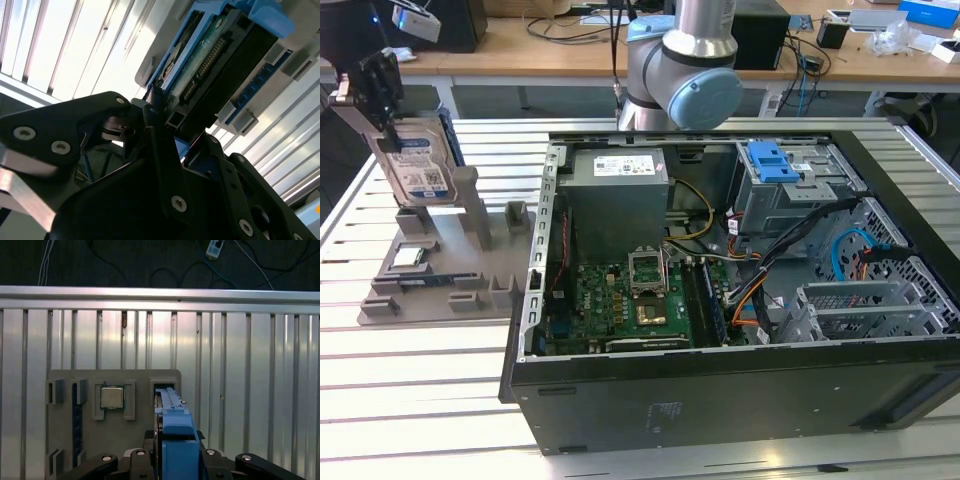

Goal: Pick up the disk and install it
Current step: 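Pick up the disk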

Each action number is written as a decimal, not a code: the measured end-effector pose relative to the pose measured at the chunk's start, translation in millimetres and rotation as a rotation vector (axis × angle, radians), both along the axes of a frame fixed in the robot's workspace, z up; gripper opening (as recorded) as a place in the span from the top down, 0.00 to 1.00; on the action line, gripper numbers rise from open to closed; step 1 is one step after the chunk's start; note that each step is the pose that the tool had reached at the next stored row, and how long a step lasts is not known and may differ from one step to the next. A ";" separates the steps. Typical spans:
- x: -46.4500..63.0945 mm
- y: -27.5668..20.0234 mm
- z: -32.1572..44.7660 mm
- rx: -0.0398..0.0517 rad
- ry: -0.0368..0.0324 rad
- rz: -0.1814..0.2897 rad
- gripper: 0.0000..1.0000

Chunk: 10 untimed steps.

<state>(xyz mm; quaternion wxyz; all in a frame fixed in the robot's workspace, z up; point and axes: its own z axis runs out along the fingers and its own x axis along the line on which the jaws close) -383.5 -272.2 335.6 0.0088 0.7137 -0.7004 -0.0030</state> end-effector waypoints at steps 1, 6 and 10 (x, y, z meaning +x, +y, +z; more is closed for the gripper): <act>0.0 0.0 2.0 0.0000 -0.0001 0.000 0.63; 0.0 0.5 15.5 0.0000 0.0000 0.000 0.63; 0.0 1.0 23.0 0.0001 -0.0001 0.000 0.63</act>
